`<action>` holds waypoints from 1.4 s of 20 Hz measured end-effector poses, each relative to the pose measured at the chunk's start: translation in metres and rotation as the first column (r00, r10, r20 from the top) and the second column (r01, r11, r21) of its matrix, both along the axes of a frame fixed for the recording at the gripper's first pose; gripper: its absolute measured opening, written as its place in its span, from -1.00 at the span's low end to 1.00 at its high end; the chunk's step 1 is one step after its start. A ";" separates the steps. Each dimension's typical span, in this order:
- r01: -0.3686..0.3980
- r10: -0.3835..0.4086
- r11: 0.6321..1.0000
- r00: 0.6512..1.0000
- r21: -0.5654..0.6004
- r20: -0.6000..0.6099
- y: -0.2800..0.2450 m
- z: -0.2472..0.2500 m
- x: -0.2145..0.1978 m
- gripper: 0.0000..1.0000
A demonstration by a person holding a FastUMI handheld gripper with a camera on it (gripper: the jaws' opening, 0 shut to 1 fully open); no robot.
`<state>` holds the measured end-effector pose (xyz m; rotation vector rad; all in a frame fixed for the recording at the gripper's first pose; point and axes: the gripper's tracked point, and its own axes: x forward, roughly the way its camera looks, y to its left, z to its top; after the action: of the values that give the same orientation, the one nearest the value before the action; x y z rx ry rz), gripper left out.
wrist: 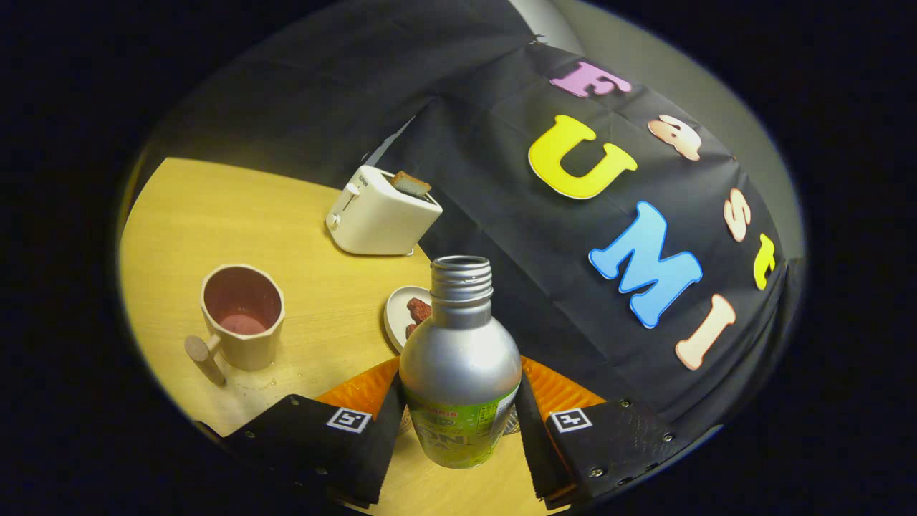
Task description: Take the bottle from table, then pour the juice into the cup, finally place the bottle on the coaster
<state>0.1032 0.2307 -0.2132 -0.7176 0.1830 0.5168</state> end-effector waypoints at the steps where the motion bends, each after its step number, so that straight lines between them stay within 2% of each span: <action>1: 0.018 -0.018 0.999 1.000 0.035 -0.005 -0.004 0.001 0.002 0.52; 4: 0.049 -0.042 0.985 0.998 0.165 -0.043 -0.013 0.007 0.003 0.52; 8: 0.078 -0.033 0.921 0.992 0.381 -0.122 -0.013 0.013 0.009 0.52; 10: 0.103 -0.021 0.870 0.985 0.482 -0.173 -0.015 0.018 0.015 0.52; 12: 0.152 -0.011 0.794 0.972 0.589 -0.236 -0.019 0.023 0.022 0.51; 14: 0.186 -0.007 0.742 0.963 0.645 -0.270 -0.027 0.021 0.028 0.51; 18: 0.198 0.007 0.724 0.956 0.661 -0.294 -0.027 0.010 0.040 0.51; 21: 0.168 0.016 0.747 0.963 0.643 -0.270 -0.019 -0.002 0.045 0.51; 24: 0.150 0.036 0.752 0.963 0.641 -0.268 -0.005 -0.014 0.047 0.51; 28: 0.153 0.010 0.774 0.967 0.614 -0.254 0.000 -0.031 0.053 0.52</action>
<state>0.1563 0.2312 -0.2438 0.0213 0.2485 0.5496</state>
